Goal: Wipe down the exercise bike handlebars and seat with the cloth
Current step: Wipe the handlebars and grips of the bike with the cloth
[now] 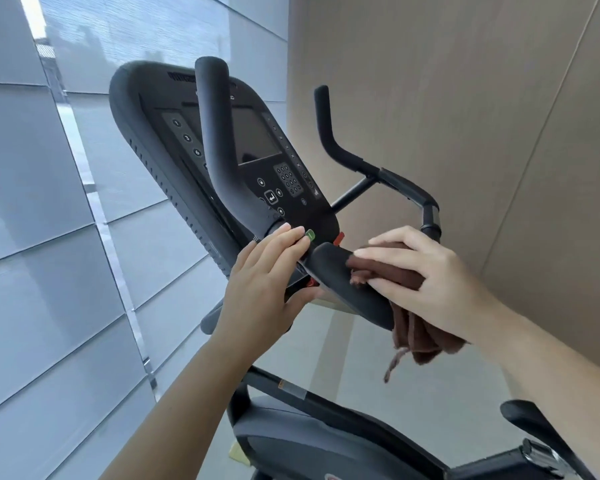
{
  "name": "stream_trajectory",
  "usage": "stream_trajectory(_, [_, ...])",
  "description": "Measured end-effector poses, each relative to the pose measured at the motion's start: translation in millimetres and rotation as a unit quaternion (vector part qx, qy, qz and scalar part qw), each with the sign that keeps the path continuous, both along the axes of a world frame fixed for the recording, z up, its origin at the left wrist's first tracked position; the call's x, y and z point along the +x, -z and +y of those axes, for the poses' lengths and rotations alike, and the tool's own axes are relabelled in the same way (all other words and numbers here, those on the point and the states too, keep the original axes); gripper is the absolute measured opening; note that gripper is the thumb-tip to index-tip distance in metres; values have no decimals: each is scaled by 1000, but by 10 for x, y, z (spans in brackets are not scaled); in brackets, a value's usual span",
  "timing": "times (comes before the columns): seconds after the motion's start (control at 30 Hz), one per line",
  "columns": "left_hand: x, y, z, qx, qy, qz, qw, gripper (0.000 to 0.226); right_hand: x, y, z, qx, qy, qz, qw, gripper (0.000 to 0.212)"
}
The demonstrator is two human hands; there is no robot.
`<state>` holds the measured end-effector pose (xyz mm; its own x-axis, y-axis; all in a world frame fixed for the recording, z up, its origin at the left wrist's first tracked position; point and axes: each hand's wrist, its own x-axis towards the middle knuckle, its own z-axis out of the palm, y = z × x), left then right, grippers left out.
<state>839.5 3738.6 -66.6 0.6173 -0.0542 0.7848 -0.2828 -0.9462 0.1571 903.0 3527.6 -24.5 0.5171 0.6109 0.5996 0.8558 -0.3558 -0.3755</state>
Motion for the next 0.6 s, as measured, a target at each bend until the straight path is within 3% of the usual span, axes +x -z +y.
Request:
stream_trajectory(0.1, [51,18,48,2,13,-18,1000,55,-16,-122,244,-22,1,-23,999,31])
stream_trajectory(0.37, [155,36,137,11,37,-35,999,46,-428,215,-235,-23,68,-80,994,36])
stream_trajectory(0.47, [155,24,239,41,50,-25,998,48,-407,-28,80,-23,76,-151,985,30])
stream_trajectory(0.6, [168,19,363,76,69,-18,995,52,-360,-66,457,-157,49,-251,954,28])
